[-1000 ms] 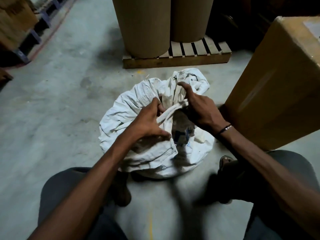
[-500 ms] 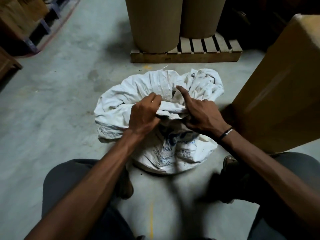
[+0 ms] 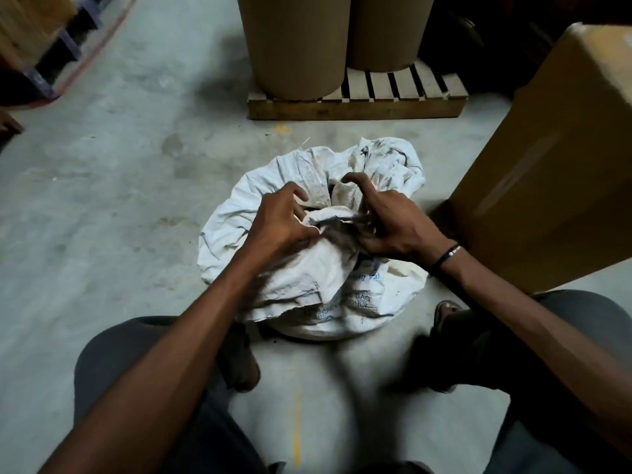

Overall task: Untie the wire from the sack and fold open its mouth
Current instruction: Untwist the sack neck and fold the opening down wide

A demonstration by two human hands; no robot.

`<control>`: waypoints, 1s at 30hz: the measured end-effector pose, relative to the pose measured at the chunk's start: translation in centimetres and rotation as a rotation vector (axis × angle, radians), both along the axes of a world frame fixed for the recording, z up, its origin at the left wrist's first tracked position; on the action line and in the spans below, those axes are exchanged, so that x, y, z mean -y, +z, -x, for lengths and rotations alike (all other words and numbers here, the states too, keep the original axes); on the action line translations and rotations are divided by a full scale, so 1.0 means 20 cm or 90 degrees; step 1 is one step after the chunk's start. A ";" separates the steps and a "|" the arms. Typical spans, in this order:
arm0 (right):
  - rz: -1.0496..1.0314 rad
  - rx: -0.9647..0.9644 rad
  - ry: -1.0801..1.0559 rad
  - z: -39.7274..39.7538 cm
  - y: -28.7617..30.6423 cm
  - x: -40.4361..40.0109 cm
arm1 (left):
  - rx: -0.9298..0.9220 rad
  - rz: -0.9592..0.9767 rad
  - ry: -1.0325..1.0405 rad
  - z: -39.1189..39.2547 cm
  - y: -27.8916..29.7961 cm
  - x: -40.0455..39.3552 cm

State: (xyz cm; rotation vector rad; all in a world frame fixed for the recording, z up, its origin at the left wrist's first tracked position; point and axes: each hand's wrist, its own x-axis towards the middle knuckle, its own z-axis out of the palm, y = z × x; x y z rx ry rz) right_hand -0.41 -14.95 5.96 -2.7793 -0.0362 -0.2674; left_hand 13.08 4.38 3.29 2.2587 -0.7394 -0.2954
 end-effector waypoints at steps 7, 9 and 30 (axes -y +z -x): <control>-0.095 0.020 0.029 -0.07 0.13 0.10 | 0.236 0.067 -0.102 0.12 0.01 0.02; -0.168 -0.124 0.030 -0.12 0.10 0.13 | 0.295 0.059 -0.141 0.13 -0.01 0.01; 0.057 0.018 0.095 -0.11 -0.04 -0.06 | 0.136 -0.144 -0.021 -0.07 0.02 -0.03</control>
